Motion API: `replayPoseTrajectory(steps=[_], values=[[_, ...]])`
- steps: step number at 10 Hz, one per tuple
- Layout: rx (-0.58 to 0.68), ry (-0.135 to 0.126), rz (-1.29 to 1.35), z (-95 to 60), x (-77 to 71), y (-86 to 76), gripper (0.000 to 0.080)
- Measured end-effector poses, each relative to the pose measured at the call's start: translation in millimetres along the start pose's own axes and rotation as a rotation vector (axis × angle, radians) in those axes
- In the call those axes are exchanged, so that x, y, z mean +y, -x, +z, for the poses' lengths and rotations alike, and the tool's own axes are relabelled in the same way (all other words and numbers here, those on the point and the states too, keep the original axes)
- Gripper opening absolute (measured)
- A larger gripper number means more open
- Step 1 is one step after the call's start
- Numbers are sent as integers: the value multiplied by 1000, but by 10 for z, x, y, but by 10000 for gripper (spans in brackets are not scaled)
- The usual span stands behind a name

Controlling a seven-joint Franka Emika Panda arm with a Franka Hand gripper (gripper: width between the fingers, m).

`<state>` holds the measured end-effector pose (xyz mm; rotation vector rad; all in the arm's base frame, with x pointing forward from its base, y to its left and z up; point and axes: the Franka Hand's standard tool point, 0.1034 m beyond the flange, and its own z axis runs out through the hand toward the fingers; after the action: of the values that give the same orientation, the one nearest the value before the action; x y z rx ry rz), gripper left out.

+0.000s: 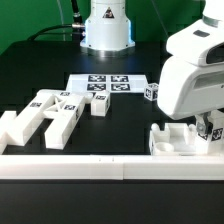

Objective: Assemble chair

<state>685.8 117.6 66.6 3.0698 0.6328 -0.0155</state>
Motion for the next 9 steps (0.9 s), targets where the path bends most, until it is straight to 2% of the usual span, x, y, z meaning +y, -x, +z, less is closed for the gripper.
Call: replayPoseTrajectory(steps=[2, 5, 7, 9], values=[[0, -3, 23, 4, 49, 14, 288], [-1, -17, 381, 3, 58, 17, 288], [-3, -15, 570, 3, 60, 18, 288], [-3, -5, 705, 3, 124, 35, 289]])
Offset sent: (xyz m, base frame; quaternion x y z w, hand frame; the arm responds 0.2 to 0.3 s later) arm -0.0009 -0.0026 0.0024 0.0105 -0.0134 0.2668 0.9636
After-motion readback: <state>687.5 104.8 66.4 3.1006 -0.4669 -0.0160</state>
